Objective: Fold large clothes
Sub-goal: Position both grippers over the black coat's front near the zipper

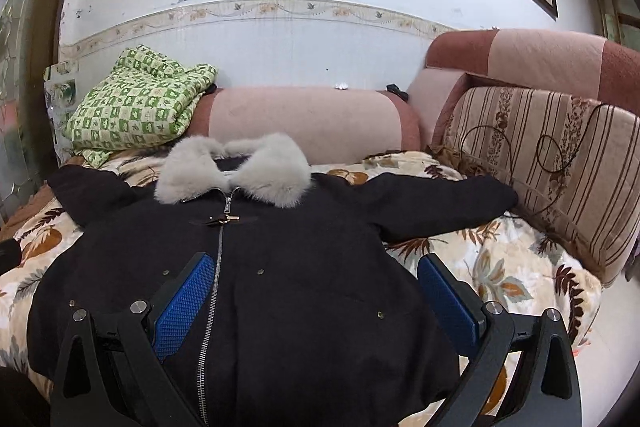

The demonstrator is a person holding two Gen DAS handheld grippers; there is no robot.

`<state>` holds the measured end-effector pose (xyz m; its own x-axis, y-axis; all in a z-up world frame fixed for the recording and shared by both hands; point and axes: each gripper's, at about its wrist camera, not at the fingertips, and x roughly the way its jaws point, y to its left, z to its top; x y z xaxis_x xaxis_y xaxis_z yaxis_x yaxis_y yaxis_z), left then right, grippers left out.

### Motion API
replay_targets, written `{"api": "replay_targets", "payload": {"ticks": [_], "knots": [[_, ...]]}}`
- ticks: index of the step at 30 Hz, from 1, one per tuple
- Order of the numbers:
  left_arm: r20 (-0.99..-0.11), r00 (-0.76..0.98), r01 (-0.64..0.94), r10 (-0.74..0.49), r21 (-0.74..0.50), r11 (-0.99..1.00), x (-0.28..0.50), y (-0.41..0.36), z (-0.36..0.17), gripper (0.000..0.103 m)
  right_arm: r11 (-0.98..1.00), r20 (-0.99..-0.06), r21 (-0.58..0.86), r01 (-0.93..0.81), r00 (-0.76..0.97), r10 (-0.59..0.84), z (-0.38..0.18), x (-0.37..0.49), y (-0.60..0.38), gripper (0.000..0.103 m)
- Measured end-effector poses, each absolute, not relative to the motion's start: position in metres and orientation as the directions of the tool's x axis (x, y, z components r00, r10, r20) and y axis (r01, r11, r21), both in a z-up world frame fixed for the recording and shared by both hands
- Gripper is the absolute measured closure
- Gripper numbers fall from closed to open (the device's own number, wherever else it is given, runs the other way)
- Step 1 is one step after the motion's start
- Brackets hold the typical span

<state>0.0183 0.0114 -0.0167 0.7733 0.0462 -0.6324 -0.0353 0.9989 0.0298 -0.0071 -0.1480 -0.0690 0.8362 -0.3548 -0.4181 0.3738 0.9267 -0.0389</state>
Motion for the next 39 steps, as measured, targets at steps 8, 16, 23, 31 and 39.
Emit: {"api": "replay_targets", "payload": {"ticks": [8,16,23,31,39], "knots": [[-0.659,0.750,-0.036,0.051,0.036,0.999,0.028,0.008,-0.026,0.000,0.926,-0.466,-0.011,0.376,0.818,-0.337,-0.080,0.003,-0.159,0.006],[-0.669,0.741,-0.037,0.058,0.046,0.998,0.029,0.012,-0.032,0.000,0.936,-0.478,-0.045,0.349,0.815,-0.327,-0.084,0.008,-0.149,0.008],[-0.676,0.734,-0.047,0.057,0.033,0.998,0.030,0.017,-0.033,0.000,0.936,-0.487,-0.063,0.346,0.808,-0.331,-0.084,0.009,-0.144,0.008],[-0.679,0.732,-0.054,0.057,0.025,0.998,0.031,0.020,-0.038,0.000,0.938,-0.493,-0.083,0.337,0.804,-0.333,-0.087,0.012,-0.136,0.008],[-0.694,0.717,-0.063,0.065,0.028,0.998,0.035,0.022,-0.045,0.000,0.938,-0.513,-0.081,0.338,0.792,-0.330,-0.094,0.016,-0.141,0.008]]}}
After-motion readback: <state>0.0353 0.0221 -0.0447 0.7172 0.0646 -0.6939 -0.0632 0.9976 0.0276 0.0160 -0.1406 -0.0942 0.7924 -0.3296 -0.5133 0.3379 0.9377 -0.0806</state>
